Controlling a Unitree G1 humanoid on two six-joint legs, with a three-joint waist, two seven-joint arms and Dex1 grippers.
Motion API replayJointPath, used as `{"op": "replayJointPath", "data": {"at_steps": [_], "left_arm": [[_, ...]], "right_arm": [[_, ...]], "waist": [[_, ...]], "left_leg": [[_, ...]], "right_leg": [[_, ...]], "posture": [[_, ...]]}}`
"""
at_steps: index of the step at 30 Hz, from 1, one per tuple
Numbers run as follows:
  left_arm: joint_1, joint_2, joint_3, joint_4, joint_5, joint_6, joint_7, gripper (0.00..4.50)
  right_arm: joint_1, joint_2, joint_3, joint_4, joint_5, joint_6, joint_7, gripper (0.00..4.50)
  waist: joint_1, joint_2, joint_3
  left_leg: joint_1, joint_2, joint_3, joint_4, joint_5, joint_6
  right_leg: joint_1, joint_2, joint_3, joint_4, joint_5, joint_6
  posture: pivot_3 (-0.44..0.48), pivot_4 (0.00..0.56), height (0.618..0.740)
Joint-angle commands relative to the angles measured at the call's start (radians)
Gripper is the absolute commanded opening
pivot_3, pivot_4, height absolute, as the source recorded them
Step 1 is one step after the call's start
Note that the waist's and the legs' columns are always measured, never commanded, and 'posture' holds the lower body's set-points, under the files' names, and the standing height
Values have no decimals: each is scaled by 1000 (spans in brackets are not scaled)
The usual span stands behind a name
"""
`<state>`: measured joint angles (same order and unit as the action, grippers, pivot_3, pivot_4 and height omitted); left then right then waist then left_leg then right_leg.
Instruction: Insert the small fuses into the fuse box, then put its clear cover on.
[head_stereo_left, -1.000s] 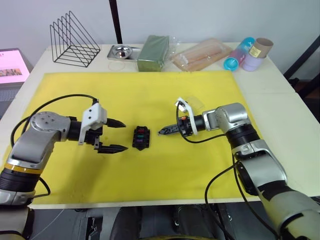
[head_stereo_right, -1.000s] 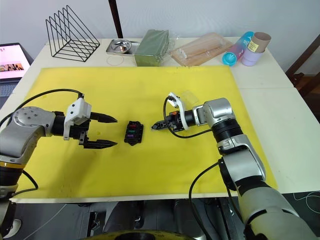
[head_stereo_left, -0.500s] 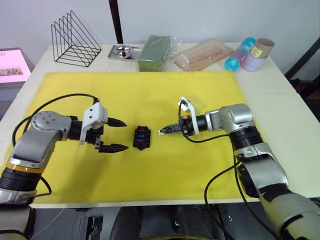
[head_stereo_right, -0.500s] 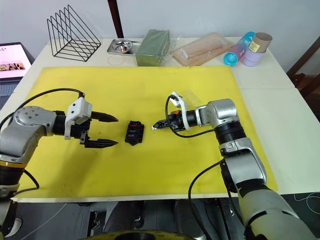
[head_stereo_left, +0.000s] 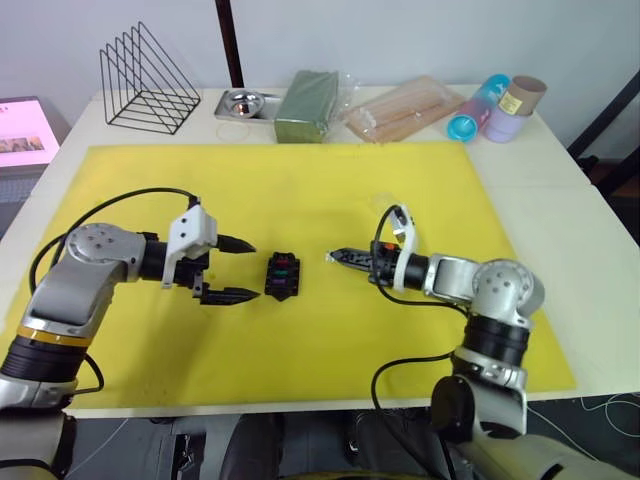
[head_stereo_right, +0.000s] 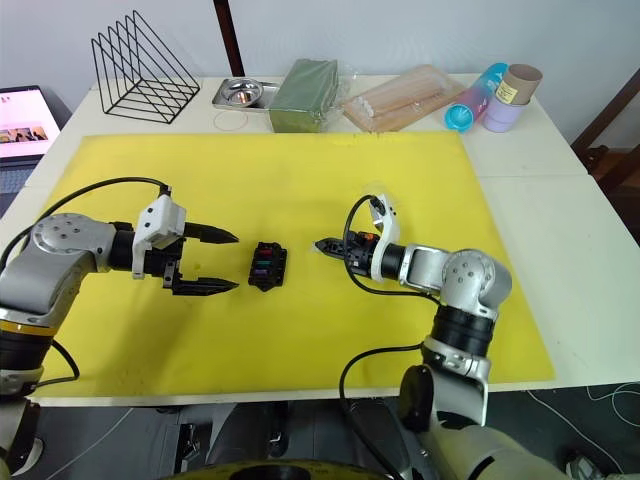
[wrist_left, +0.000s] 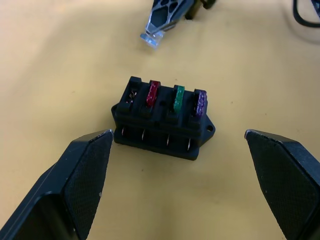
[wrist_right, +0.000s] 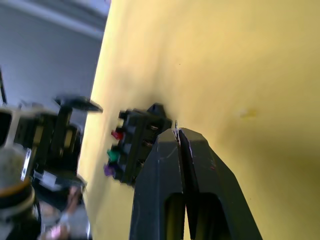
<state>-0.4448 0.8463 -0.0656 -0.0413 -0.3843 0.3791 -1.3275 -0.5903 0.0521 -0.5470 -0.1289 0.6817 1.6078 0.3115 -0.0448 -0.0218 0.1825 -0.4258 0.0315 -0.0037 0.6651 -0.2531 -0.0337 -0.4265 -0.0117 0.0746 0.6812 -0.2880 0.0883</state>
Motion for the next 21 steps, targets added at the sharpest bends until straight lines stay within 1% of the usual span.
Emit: {"op": "replayJointPath", "data": {"at_steps": [1,3,7,14,21], "left_arm": [[-17,2,6,-9,0,-15,-6,4500],[-17,1,6,-8,0,-15,-9,4500],[-22,-4,4,-4,2,-16,-13,4500],[-26,-7,3,1,6,-18,-16,4500],[-32,-13,3,8,10,-20,-13,4500]], "right_arm": [[54,64,-35,-111,108,7,-130,20],[90,106,-51,-149,153,7,-198,20],[147,124,-53,-169,249,7,-298,20],[197,84,-5,-159,396,7,-427,20],[194,27,39,-123,482,7,-487,20]], "waist": [[0,0,0],[0,0,0],[0,0,0],[0,0,0],[-2,0,0]], "left_leg": [[0,0,0,0,0,0],[0,0,0,0,0,0],[0,0,0,0,0,0],[0,0,0,0,0,0],[0,0,0,0,0,0]], "right_leg": [[0,0,0,0,0,0],[0,0,0,0,0,0],[0,-1,0,0,0,0],[0,0,0,0,0,0],[0,0,0,-1,0,0]], "posture": [[0,150,740],[0,150,740],[0,150,740],[0,150,740],[0,150,740]]}}
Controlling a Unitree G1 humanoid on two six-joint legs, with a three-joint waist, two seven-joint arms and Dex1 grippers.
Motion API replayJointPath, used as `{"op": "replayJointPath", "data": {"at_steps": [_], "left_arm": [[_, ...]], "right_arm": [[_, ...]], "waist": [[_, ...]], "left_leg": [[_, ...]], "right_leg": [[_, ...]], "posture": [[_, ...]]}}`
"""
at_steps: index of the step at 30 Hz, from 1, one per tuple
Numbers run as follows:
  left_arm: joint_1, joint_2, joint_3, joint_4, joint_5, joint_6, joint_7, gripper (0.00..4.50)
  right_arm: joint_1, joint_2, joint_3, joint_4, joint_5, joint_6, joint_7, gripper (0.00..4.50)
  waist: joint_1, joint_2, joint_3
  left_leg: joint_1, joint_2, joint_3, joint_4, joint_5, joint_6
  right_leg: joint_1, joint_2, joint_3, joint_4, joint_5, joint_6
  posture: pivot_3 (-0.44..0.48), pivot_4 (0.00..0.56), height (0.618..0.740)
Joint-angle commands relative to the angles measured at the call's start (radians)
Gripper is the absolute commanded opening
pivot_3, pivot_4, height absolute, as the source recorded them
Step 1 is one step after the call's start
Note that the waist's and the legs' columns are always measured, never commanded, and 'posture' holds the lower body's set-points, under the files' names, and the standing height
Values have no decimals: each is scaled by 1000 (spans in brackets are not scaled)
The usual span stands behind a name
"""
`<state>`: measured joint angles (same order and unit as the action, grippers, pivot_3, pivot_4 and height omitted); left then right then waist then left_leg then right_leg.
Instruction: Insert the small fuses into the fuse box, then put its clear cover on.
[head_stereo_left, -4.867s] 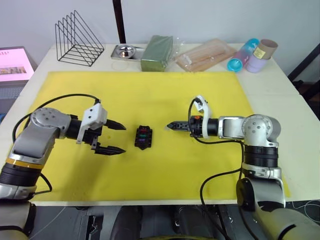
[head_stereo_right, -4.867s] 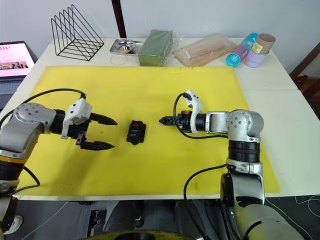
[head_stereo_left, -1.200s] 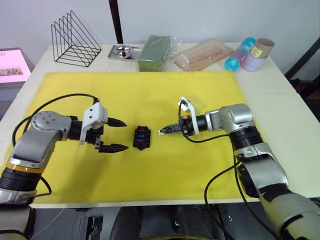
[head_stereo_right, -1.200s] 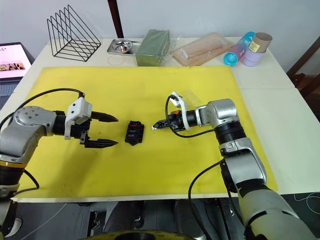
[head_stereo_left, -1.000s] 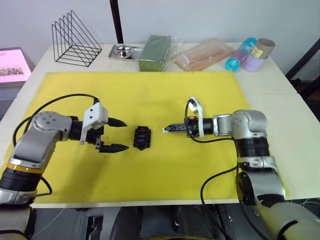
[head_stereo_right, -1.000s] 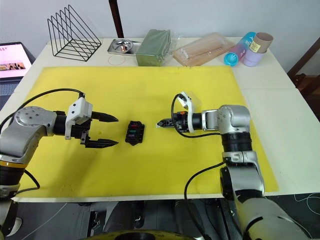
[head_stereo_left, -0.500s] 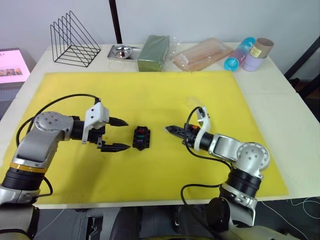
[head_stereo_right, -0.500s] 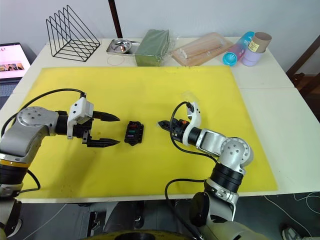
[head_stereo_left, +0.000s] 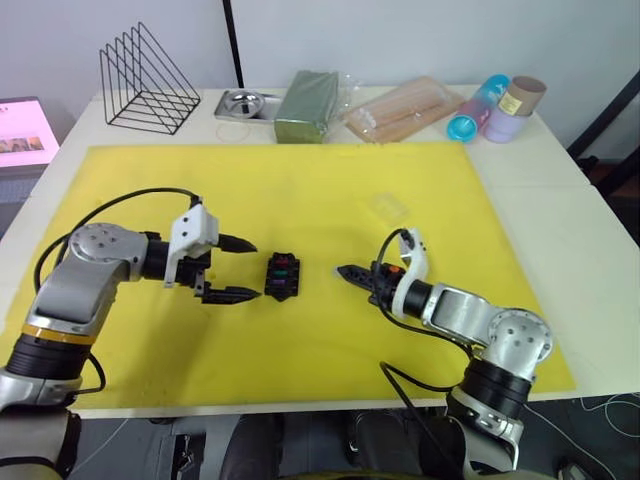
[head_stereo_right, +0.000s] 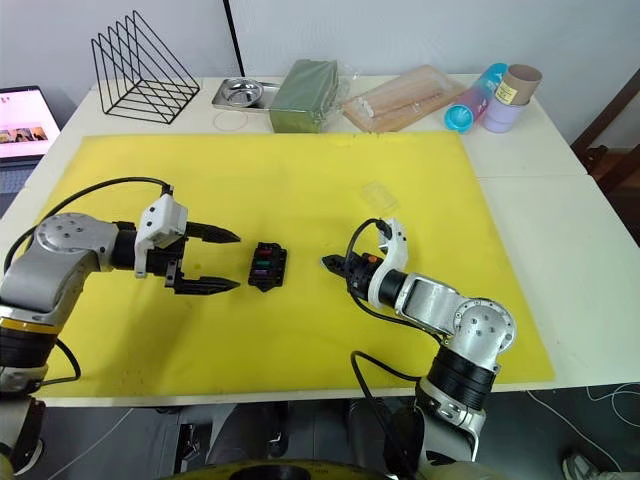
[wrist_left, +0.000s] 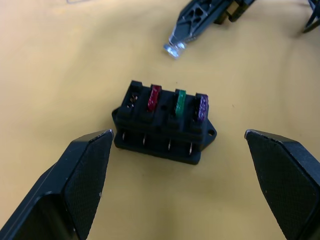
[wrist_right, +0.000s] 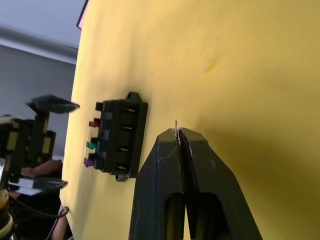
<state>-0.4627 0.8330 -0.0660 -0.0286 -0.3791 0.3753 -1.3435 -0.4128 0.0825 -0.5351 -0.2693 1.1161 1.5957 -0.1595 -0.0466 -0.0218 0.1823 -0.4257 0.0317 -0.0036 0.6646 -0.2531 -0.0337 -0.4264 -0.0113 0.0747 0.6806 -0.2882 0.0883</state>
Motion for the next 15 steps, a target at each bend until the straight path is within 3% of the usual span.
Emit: {"op": "replayJointPath", "data": {"at_steps": [1,4,8,15], "left_arm": [[-13,0,4,-5,5,-17,3,4500],[-8,2,6,-8,6,-17,5,4500],[-9,1,6,-9,5,-14,8,4500],[-14,-1,2,-3,6,-18,5,4500]], "right_arm": [[16,-10,30,19,58,19,-20,20],[10,-57,40,32,90,19,-17,701],[1,-148,71,49,128,19,11,2054],[-109,-453,225,99,165,19,241,4486]], "waist": [[0,0,0],[0,0,0],[1,0,0],[2,0,0]], "left_leg": [[0,0,0,0,0,0],[0,0,0,0,0,0],[0,0,0,0,0,0],[0,0,1,0,0,0]], "right_leg": [[0,0,0,0,0,0],[0,0,0,0,0,0],[0,0,0,0,0,0],[0,0,0,-1,0,0]], "posture": [[0,150,740],[0,150,740],[0,150,740],[0,150,740]]}}
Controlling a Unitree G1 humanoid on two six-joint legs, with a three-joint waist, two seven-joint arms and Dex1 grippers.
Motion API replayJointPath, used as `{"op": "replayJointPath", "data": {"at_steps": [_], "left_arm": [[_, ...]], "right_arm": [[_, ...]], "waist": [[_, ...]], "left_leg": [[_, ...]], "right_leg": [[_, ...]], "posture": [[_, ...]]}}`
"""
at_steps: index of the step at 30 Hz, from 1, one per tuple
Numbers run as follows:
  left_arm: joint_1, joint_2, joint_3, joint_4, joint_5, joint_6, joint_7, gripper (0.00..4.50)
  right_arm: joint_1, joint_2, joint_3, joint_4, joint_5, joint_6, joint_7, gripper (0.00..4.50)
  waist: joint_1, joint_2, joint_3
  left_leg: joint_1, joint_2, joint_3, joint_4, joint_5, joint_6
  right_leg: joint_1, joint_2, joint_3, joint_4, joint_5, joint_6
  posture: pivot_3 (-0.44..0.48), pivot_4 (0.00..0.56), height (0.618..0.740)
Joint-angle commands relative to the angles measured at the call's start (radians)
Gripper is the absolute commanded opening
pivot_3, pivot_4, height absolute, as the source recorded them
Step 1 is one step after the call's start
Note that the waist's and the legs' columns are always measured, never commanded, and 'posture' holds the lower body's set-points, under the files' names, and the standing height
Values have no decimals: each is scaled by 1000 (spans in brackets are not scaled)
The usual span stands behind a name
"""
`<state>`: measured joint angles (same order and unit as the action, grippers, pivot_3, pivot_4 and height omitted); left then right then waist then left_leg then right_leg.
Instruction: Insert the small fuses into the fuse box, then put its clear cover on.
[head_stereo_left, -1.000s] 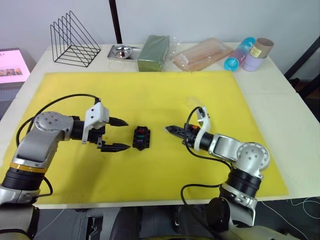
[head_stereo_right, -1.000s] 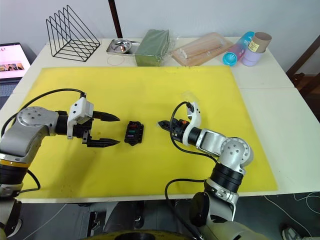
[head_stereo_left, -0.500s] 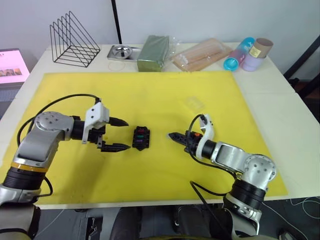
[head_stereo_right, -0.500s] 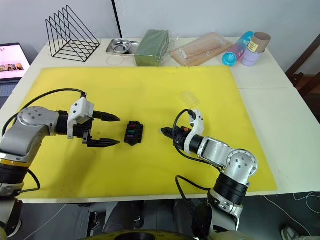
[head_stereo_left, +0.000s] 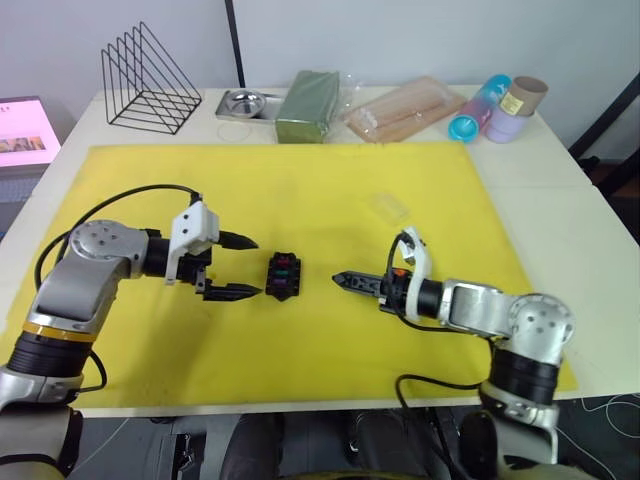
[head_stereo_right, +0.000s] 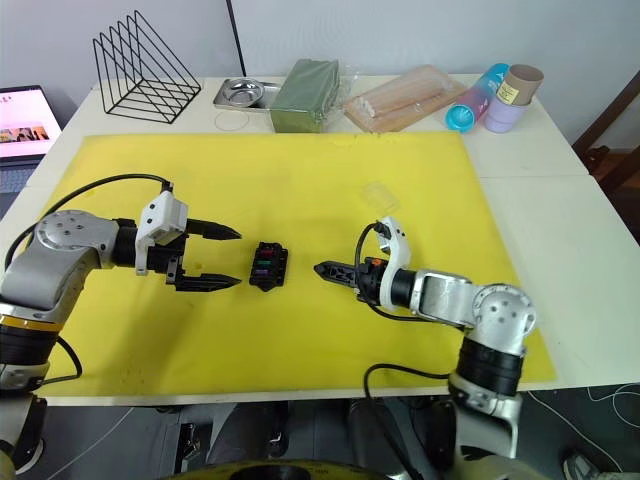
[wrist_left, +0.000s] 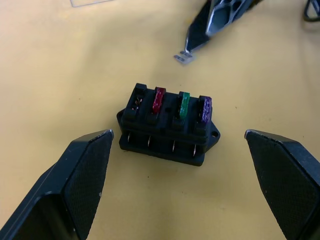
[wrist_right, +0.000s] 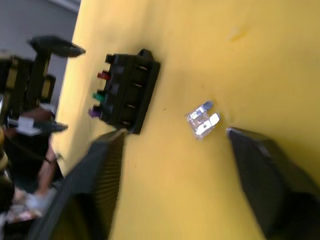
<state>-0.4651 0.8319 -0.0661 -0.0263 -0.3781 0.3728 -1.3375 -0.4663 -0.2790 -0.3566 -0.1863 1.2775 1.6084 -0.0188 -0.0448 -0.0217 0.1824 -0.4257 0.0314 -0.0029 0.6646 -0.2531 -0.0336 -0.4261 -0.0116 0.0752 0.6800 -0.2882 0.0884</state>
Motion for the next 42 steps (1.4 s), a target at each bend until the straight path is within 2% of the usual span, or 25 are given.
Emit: {"op": "replayJointPath", "data": {"at_steps": [1,6,10,14,20,27,29,32,42], "left_arm": [[-12,0,1,-4,6,-16,-1,4500],[-18,-2,-2,2,7,-21,-3,4500],[-23,-2,-4,7,12,-24,-12,4500],[-27,-3,-3,14,17,-27,-19,4500],[-27,-5,-1,12,21,-27,-19,4500],[-14,-5,4,-5,17,-21,-11,4500],[-7,-2,7,-13,15,-18,-7,4500],[-3,0,9,-17,14,-15,-4,4500],[0,-1,12,-21,13,-11,1,4500]], "right_arm": [[-74,-125,69,25,-4,6,137,4486],[-145,-255,203,54,-101,-63,322,4486],[-249,-392,426,107,-248,-203,627,4486],[-329,-423,540,188,-341,-292,828,4486],[-473,-400,737,398,-529,-408,1075,4486],[-535,-343,825,544,-676,-498,1230,4486],[-549,-316,835,582,-708,-512,1259,4086],[-562,-289,834,622,-751,-529,1285,3164],[-569,-257,841,663,-830,-519,1357,3164]], "waist": [[0,0,0],[0,0,0],[0,1,1],[0,1,1],[1,1,1],[1,1,1],[0,1,1],[0,1,1],[1,1,1]], "left_leg": [[0,0,0,0,0,0],[0,0,0,0,0,0],[0,0,1,0,0,0],[0,0,0,0,0,0],[0,0,0,1,0,0],[-1,0,0,1,0,0],[0,0,0,1,0,0],[0,0,0,1,0,0],[0,0,0,1,0,0]], "right_leg": [[0,0,0,0,0,0],[0,1,0,0,0,0],[-1,1,1,-1,0,0],[0,1,0,-1,0,0],[0,1,0,-1,0,0],[0,0,-1,-1,0,0],[0,0,-1,-1,0,0],[-1,0,-1,0,0,0],[-1,0,0,0,0,0]], "posture": [[0,150,740],[0,150,740],[0,150,740],[0,150,740],[0,150,740],[0,150,740],[0,150,740],[0,150,740],[0,150,740]]}}
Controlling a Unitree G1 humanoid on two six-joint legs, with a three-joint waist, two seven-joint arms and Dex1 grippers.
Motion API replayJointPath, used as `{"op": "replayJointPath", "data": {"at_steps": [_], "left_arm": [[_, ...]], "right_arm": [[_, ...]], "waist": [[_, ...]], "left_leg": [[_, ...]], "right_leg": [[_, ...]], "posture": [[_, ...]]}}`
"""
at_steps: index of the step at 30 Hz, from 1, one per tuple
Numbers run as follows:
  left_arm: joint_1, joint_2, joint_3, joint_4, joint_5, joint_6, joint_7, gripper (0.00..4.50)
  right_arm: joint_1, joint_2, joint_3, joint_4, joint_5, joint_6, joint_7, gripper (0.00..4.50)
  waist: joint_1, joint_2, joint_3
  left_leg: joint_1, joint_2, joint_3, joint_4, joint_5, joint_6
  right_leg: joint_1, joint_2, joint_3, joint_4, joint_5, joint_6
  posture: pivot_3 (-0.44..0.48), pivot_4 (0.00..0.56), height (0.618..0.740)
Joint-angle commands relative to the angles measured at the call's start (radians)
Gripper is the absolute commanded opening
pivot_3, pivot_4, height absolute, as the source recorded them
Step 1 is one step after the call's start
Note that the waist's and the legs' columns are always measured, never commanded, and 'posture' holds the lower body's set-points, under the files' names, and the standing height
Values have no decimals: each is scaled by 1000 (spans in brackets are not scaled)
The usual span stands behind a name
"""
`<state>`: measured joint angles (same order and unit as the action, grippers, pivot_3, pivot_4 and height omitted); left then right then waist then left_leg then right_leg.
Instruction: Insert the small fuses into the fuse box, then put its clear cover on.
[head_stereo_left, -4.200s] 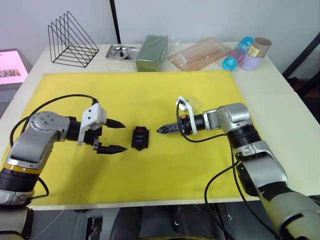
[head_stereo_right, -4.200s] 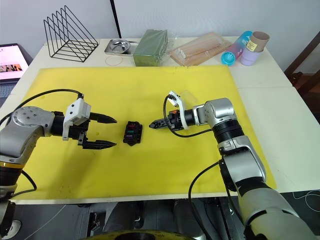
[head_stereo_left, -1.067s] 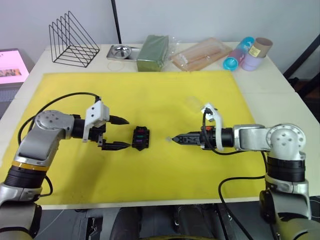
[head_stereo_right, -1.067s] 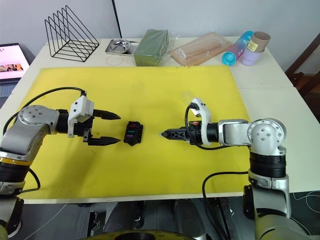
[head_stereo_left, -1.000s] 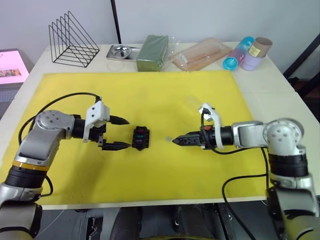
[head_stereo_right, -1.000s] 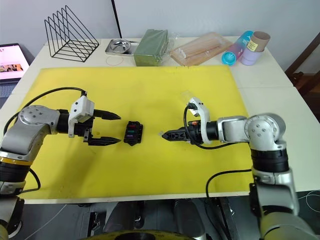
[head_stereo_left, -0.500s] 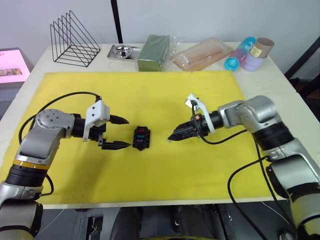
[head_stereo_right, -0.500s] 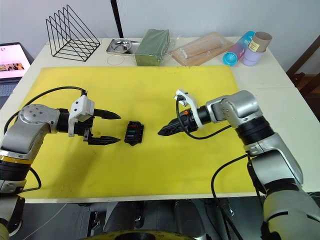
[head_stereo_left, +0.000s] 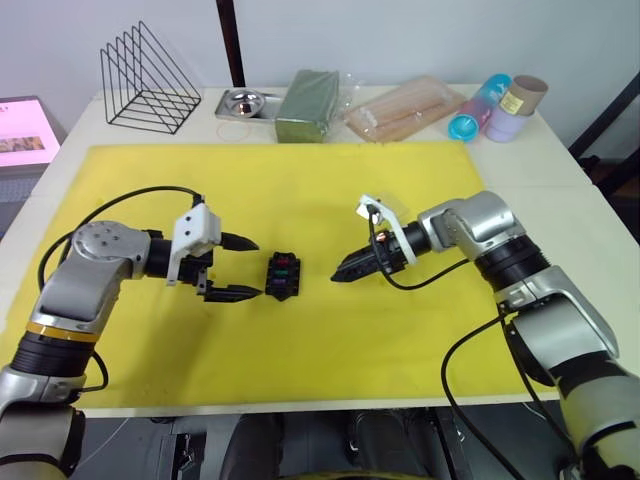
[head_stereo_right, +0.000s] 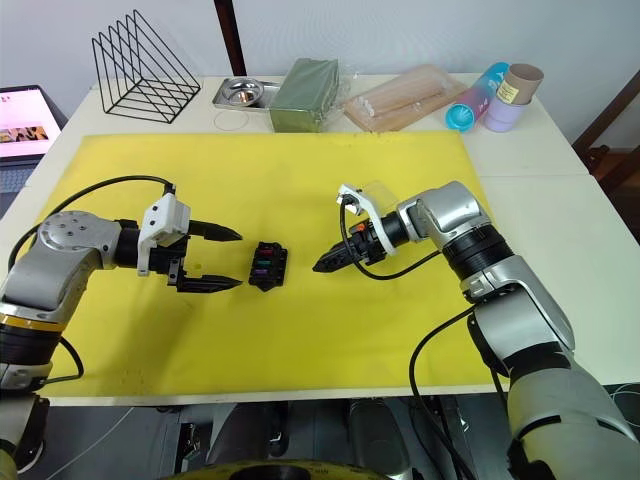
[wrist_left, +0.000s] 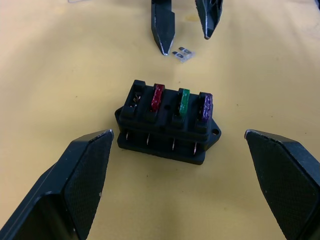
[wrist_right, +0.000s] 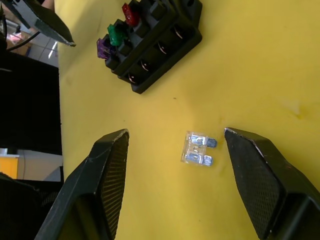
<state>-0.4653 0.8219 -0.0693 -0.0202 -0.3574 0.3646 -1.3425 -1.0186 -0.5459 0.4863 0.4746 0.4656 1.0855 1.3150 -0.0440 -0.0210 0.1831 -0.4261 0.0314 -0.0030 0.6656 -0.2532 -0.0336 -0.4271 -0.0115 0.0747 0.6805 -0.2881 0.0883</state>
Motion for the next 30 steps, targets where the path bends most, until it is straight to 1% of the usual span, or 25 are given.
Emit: {"op": "replayJointPath", "data": {"at_steps": [1,9,15,19,21,22,23,24,27,30], "left_arm": [[0,9,15,-27,-8,-3,6,4500],[3,11,14,-27,-7,-5,10,4500],[6,12,15,-30,-7,-3,12,4500],[8,13,16,-33,-7,-2,14,4500],[10,13,17,-40,-11,3,16,4500],[11,14,18,-42,-12,4,16,4500],[12,15,19,-43,-13,5,16,4500],[13,15,20,-44,-14,6,16,4500],[14,14,20,-46,-15,7,18,4500],[15,14,19,-47,-15,6,18,4500]], "right_arm": [[-16,12,-1,6,-25,4,28,3164],[-11,19,24,1,-61,12,103,3164],[-10,40,22,20,-84,6,111,3164],[-22,63,6,76,-107,-10,104,3164],[-28,70,3,99,-119,-20,106,2834],[-31,72,1,109,-123,-22,107,2566],[-34,75,-1,117,-126,-23,109,2429],[-36,76,-2,123,-129,-24,111,2014],[-41,80,-5,137,-139,-27,117,1111],[-44,81,-10,146,-146,-28,121,1111]], "waist": [[0,0,0],[0,0,0],[0,0,0],[-1,0,0],[-2,0,0],[-1,0,0],[-1,0,0],[-1,0,0],[-1,0,0],[-1,0,0]], "left_leg": [[0,0,0,0,0,0],[0,0,0,0,0,0],[0,0,0,0,0,0],[0,0,0,0,0,0],[0,0,0,0,0,0],[0,0,0,0,0,0],[0,0,0,0,0,0],[0,0,0,0,0,0],[0,0,0,0,0,0],[0,0,0,0,0,0]], "right_leg": [[0,0,0,0,0,0],[0,0,0,0,0,0],[0,0,0,0,0,0],[0,0,0,0,0,0],[0,0,0,0,0,0],[0,0,0,1,0,0],[0,0,0,1,0,0],[0,0,0,1,0,0],[0,0,0,1,0,0],[0,0,0,1,0,0]], "posture": [[0,150,740],[0,150,740],[0,150,740],[0,150,740],[0,150,740],[0,150,740],[0,150,740],[0,150,740],[0,150,740],[0,150,740]]}}
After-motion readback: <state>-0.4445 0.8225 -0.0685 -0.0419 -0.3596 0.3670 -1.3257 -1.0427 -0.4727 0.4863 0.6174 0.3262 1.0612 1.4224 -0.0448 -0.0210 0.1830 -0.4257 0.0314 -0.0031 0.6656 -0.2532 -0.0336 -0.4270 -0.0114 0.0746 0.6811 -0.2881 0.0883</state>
